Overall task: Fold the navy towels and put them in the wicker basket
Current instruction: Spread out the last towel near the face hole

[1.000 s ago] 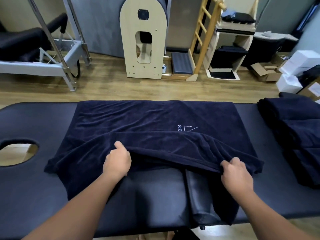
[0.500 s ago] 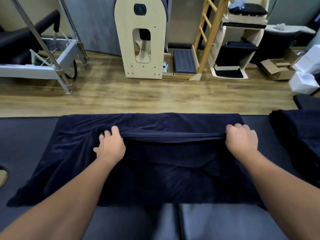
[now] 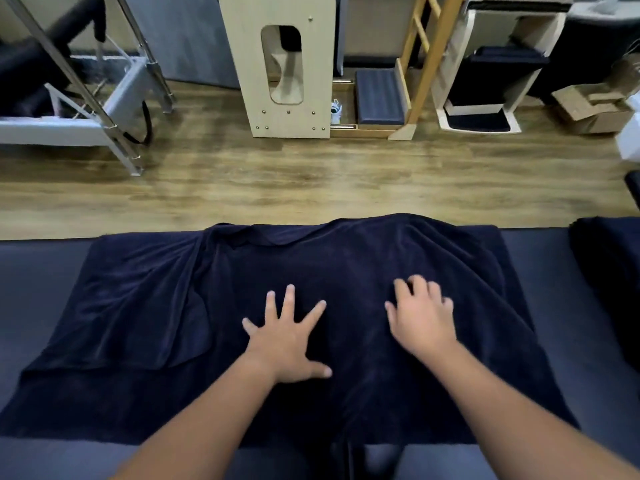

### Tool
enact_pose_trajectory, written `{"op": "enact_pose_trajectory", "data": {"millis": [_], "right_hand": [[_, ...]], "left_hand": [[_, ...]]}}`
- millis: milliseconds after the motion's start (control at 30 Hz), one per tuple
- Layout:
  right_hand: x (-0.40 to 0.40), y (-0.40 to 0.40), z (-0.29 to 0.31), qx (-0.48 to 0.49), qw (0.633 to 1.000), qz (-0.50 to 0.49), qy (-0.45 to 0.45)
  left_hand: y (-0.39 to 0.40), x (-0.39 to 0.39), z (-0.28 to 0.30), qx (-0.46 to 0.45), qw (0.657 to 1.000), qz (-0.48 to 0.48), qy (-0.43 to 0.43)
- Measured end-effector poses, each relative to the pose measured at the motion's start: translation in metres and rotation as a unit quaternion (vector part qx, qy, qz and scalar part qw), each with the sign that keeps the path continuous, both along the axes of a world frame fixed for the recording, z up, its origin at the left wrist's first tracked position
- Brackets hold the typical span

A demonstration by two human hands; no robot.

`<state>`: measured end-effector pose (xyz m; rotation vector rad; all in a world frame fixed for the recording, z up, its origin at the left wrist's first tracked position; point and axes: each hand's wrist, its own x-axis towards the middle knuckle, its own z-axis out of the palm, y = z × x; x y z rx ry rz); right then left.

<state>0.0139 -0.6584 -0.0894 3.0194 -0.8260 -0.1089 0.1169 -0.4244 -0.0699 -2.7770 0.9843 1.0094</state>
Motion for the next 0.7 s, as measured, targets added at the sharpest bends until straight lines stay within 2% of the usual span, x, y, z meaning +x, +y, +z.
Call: {"op": "enact_pose_trajectory", "data": {"millis": [67,200,333,500,700], "right_hand": [[-0.034,0.017,-0.010,0.011,0.999,0.015,-0.036],[-0.098,0.050,-0.019,0.048,0.992,0.075,-0.085],[-0.149,0.070,-0.023,0.066,0.989,0.089,-0.095],[-0.174,0.076,-0.018,0.078,0.989,0.092,-0.088],[-0.166,0.081,-0.007,0.082,0.996,0.035,0.001]], "left_hand": [[-0.003,-0.011,-0.004,0.023,1.000,-0.008,-0.014],[0.008,-0.028,-0.007,0.004,0.997,0.002,-0.080],[0.041,-0.057,-0.017,-0.090,0.977,-0.048,-0.186],[0.087,-0.079,-0.014,-0.093,0.987,-0.095,-0.087],[0.106,-0.095,-0.007,-0.081,0.987,-0.100,-0.099]]}}
